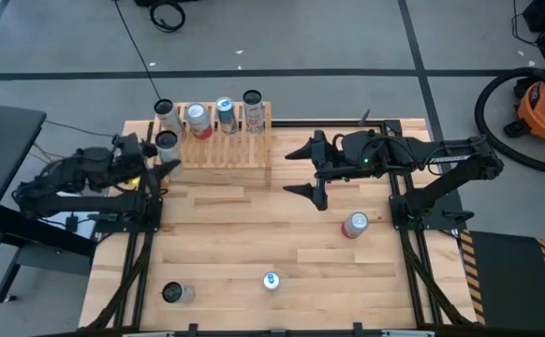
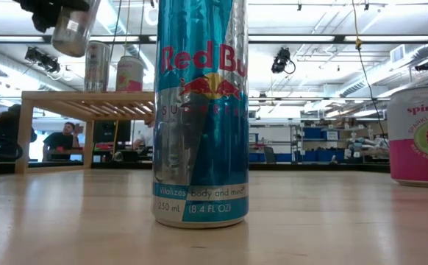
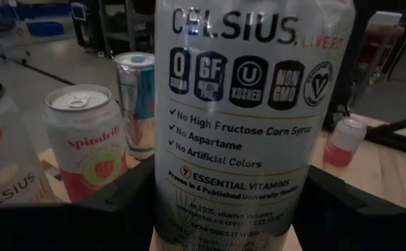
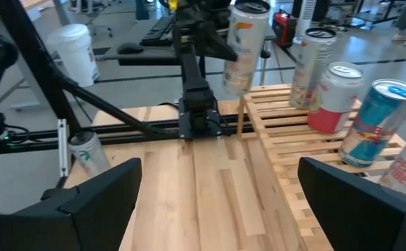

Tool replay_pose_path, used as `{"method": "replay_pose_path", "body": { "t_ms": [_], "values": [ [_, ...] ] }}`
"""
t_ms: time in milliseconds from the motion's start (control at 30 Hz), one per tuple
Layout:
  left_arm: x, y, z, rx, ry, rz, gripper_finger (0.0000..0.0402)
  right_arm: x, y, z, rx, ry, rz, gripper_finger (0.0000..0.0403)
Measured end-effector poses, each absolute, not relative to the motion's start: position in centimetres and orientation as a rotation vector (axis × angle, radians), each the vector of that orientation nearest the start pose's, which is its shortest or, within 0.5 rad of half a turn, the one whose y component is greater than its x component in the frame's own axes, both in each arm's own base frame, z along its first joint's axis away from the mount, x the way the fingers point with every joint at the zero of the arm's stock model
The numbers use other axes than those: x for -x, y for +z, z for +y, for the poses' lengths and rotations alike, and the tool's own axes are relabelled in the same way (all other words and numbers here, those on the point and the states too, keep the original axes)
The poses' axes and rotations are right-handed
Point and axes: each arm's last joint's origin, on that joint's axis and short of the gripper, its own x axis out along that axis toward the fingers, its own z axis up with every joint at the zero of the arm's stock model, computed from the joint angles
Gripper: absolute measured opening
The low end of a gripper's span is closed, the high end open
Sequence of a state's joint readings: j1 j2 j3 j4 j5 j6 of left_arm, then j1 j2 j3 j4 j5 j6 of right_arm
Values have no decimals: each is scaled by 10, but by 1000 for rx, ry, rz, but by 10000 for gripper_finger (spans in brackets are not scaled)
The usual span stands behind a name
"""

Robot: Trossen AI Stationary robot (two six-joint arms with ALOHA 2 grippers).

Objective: Place canned beverage on shelf
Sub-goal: Put the white yellow soda can on the shelf aligned with the other white yellow soda can

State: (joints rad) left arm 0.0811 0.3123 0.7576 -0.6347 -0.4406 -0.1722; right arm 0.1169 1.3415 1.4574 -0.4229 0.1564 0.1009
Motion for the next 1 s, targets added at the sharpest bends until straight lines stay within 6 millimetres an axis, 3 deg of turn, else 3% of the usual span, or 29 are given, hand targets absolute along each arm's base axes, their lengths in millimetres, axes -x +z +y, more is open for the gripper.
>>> {"method": "replay_pose_path", "body": {
  "t_ms": [367,533,767,1000],
  "values": [
    [-60,304,19,177,599,91,259,-287,418,31,-42,5,315,395],
    [-49,298,17,161,569,54,259,-286,416,31,-34,6,339,395],
    [-28,299,10,110,346,-15,259,-285,415,31,-35,5,348,395],
    [-20,291,11,54,423,42,259,-285,415,31,-36,4,348,395]
  ]
}}
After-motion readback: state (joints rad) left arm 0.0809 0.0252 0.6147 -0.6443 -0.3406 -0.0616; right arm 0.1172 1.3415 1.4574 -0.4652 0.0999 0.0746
